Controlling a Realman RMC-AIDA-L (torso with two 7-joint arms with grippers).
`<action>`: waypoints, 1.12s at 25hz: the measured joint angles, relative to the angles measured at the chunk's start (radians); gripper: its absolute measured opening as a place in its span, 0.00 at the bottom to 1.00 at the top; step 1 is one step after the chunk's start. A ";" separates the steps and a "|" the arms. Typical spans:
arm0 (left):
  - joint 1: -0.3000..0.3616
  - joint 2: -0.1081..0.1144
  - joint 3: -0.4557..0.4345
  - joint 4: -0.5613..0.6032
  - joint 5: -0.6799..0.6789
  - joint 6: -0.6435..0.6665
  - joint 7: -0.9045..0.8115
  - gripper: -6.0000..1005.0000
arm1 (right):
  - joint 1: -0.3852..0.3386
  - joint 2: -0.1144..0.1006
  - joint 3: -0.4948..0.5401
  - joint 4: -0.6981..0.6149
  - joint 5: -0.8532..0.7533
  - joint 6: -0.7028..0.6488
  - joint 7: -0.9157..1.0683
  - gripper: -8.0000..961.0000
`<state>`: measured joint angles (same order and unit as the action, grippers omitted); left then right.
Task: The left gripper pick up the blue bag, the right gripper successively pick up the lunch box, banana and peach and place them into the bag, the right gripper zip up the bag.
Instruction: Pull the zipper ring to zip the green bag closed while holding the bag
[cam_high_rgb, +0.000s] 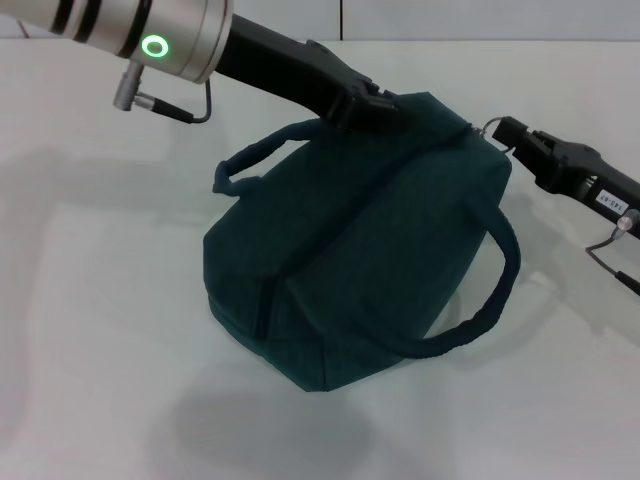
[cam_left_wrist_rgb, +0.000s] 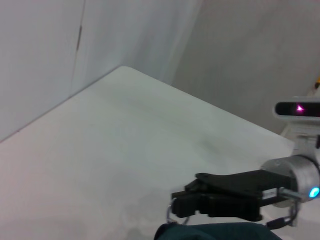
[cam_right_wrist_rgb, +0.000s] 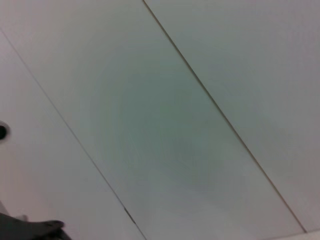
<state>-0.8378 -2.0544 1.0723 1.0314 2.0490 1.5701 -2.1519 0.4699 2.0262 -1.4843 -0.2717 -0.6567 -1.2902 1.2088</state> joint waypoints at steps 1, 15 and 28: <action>0.000 0.000 -0.005 0.000 -0.001 0.010 0.000 0.13 | 0.000 0.000 -0.004 0.000 0.000 0.011 0.000 0.15; 0.008 -0.001 -0.076 -0.020 -0.005 0.079 0.010 0.13 | 0.010 0.002 -0.072 -0.002 0.000 0.045 0.000 0.15; 0.147 -0.029 -0.101 -0.029 -0.190 0.010 0.265 0.17 | -0.042 -0.014 -0.047 -0.003 0.008 -0.059 -0.049 0.16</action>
<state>-0.6909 -2.0839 0.9711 1.0022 1.8585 1.5800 -1.8873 0.4280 2.0122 -1.5316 -0.2747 -0.6487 -1.3496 1.1594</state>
